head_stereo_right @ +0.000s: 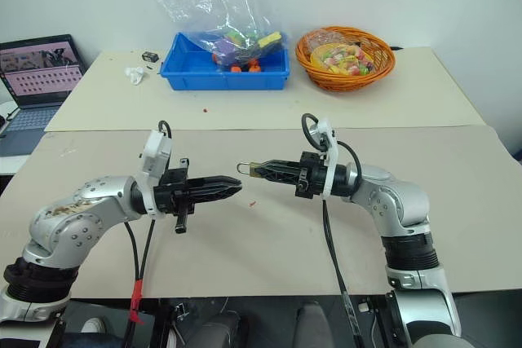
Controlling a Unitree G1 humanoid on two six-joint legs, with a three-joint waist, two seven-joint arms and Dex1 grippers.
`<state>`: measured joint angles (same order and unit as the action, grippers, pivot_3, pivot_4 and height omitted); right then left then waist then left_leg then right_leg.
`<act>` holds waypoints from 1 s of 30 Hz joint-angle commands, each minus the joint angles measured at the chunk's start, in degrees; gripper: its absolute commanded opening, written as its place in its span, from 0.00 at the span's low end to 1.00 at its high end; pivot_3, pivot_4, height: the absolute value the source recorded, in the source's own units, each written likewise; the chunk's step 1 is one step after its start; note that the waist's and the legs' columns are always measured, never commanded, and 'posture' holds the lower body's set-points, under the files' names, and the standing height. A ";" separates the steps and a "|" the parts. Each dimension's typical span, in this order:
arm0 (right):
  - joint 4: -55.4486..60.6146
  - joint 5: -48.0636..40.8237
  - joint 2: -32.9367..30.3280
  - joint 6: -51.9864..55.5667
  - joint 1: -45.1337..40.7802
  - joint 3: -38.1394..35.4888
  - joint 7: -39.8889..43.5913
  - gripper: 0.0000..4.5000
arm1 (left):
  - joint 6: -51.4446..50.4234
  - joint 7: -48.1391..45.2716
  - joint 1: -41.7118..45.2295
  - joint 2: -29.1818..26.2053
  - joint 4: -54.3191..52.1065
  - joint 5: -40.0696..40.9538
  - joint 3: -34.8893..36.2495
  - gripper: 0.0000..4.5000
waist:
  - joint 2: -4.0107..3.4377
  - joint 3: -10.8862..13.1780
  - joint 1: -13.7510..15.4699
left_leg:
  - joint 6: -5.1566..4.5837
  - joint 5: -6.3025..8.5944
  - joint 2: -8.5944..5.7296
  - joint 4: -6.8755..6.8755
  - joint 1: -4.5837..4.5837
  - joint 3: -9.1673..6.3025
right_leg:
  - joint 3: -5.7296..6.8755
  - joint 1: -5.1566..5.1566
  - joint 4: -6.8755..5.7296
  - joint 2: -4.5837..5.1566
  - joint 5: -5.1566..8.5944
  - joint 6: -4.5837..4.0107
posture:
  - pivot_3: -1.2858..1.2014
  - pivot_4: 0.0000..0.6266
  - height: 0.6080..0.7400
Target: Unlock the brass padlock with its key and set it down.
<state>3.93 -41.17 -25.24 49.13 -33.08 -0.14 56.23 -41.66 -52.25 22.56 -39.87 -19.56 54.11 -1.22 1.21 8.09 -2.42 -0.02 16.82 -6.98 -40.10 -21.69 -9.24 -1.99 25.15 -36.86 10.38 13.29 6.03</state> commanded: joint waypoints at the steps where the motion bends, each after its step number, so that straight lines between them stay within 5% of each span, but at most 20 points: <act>1: 2.79 -2.01 -0.06 -0.88 -0.14 -0.95 1.13 0.03 | -0.40 0.47 1.06 0.38 -0.09 -1.13 0.96 0.01 | 0.00 0.00 -0.02 | 0.00 0.00 0.00 0.00 0.01 0.01 | -0.02 0.00 0.01 0.00 0.00 0.00 | 0.52 0.24 1.00; 30: 3.47 -3.39 -1.18 -0.76 1.15 -0.07 3.16 0.03 | -1.39 1.75 1.29 2.45 -0.37 -4.00 1.37 0.01 | 0.00 0.00 0.12 | 0.00 0.00 0.01 0.03 0.01 0.07 | -0.08 0.00 0.08 0.01 0.00 0.00 | 0.52 0.24 1.00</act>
<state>5.74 -43.47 -26.08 49.14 -31.10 0.45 58.63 -42.91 -50.55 23.00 -37.45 -18.04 50.24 -1.16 1.21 8.09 -2.30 -0.03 16.82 -6.98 -40.06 -21.67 -9.17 -2.07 25.15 -36.78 10.39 13.29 6.03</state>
